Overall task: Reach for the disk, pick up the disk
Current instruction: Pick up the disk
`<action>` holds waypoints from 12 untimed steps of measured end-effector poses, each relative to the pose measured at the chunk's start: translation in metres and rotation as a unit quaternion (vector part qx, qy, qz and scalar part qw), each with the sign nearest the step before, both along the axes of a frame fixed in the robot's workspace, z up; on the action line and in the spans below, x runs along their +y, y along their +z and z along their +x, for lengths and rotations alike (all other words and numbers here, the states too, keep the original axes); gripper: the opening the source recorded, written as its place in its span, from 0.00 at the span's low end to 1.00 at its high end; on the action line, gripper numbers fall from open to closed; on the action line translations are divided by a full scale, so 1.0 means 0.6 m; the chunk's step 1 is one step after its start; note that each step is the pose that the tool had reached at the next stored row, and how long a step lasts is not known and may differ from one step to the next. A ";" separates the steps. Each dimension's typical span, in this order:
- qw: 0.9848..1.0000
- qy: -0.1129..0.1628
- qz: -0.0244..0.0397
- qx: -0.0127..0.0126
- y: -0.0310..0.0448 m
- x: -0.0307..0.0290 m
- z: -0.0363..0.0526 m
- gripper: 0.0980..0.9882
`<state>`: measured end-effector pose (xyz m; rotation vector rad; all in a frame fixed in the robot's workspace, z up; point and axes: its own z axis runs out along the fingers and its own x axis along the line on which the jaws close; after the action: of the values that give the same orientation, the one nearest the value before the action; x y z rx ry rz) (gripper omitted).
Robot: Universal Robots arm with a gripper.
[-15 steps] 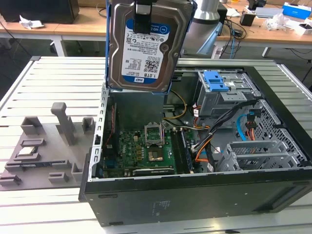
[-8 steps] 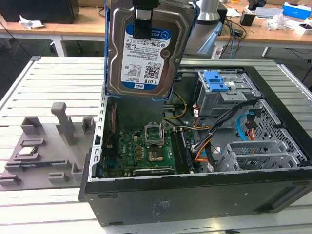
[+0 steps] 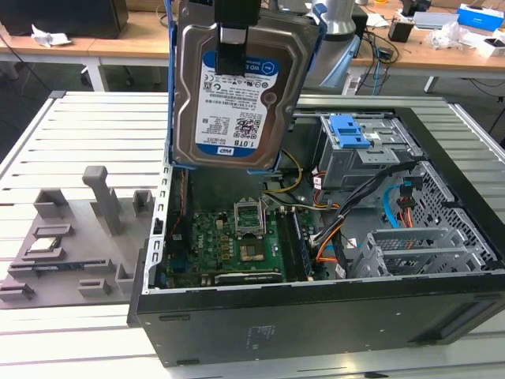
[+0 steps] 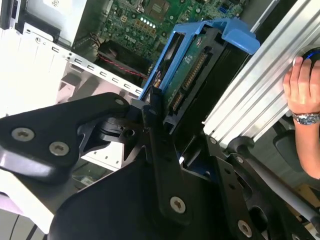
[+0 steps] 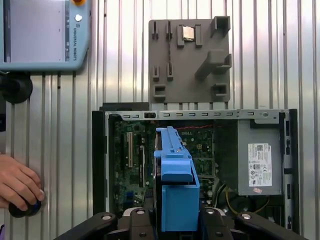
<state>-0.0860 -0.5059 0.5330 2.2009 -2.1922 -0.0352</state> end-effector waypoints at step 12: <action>1.000 0.000 0.000 0.000 -0.032 -0.0420 0.001 0.30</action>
<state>-0.0856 -0.5311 0.5139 2.2009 -2.1921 -0.0354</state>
